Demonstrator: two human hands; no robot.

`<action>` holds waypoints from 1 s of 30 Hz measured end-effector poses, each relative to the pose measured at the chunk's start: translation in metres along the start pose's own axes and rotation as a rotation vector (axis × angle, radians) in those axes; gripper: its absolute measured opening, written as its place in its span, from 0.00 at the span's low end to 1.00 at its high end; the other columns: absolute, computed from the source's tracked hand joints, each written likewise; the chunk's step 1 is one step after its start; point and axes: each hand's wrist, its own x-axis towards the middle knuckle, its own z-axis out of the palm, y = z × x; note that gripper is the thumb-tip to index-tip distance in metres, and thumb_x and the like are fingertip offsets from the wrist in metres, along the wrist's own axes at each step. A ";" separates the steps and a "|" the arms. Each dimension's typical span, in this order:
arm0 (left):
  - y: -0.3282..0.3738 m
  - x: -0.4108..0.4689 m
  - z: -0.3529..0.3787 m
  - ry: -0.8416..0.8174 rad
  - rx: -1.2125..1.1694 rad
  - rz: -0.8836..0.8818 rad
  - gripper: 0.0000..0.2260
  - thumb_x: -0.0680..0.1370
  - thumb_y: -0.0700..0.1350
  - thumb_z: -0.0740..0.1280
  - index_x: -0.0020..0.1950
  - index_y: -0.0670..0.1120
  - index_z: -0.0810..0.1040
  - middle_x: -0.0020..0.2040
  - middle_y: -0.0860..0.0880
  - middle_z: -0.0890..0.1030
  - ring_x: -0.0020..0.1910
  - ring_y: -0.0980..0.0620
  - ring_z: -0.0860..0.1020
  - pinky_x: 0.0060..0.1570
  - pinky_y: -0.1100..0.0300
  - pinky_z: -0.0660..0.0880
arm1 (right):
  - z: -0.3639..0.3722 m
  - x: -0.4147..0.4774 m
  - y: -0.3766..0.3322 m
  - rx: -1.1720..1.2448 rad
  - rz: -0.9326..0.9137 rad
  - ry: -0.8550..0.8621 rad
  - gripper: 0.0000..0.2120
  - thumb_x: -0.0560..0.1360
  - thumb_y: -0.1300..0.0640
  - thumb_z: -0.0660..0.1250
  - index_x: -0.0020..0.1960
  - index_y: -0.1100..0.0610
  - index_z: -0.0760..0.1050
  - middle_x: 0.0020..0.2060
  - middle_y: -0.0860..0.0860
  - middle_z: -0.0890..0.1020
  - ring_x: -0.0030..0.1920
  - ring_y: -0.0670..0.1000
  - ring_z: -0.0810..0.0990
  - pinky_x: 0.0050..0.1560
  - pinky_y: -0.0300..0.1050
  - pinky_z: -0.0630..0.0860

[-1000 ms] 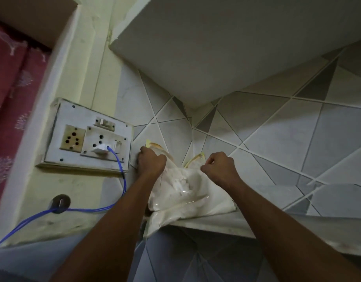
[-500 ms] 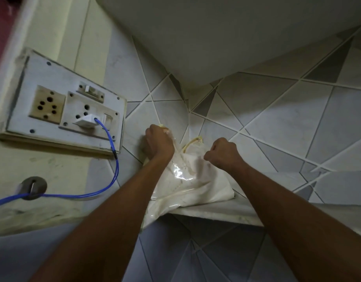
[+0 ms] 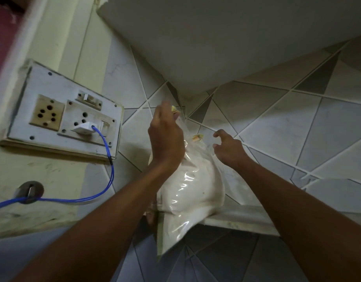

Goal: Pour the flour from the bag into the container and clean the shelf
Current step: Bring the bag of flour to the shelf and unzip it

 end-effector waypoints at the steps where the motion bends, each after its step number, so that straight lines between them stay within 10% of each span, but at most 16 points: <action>1: 0.004 0.001 -0.001 0.026 -0.019 0.018 0.03 0.78 0.33 0.68 0.50 0.36 0.76 0.42 0.42 0.81 0.39 0.55 0.72 0.41 0.81 0.64 | -0.001 0.000 0.000 0.011 -0.022 0.010 0.17 0.81 0.59 0.60 0.69 0.52 0.69 0.54 0.59 0.82 0.51 0.59 0.81 0.52 0.47 0.75; 10: 0.004 0.024 -0.030 0.170 -0.129 0.051 0.08 0.81 0.41 0.65 0.47 0.37 0.73 0.34 0.53 0.69 0.31 0.55 0.69 0.30 0.74 0.61 | 0.009 0.001 -0.008 0.176 0.072 -0.134 0.19 0.84 0.45 0.58 0.73 0.44 0.63 0.72 0.56 0.71 0.69 0.62 0.72 0.66 0.62 0.73; 17: 0.001 0.042 -0.059 0.215 -0.271 -0.018 0.07 0.80 0.38 0.65 0.43 0.39 0.70 0.31 0.59 0.64 0.32 0.60 0.69 0.31 0.70 0.62 | 0.015 0.024 -0.033 0.537 0.389 -0.273 0.30 0.82 0.42 0.62 0.78 0.45 0.53 0.69 0.61 0.71 0.63 0.65 0.76 0.59 0.63 0.76; 30: -0.008 0.049 -0.066 0.141 -0.370 -0.064 0.10 0.81 0.36 0.63 0.42 0.43 0.66 0.31 0.58 0.65 0.32 0.66 0.70 0.33 0.74 0.64 | 0.018 0.076 -0.055 0.526 0.308 -0.309 0.11 0.74 0.63 0.74 0.56 0.63 0.81 0.49 0.57 0.85 0.50 0.57 0.84 0.59 0.63 0.79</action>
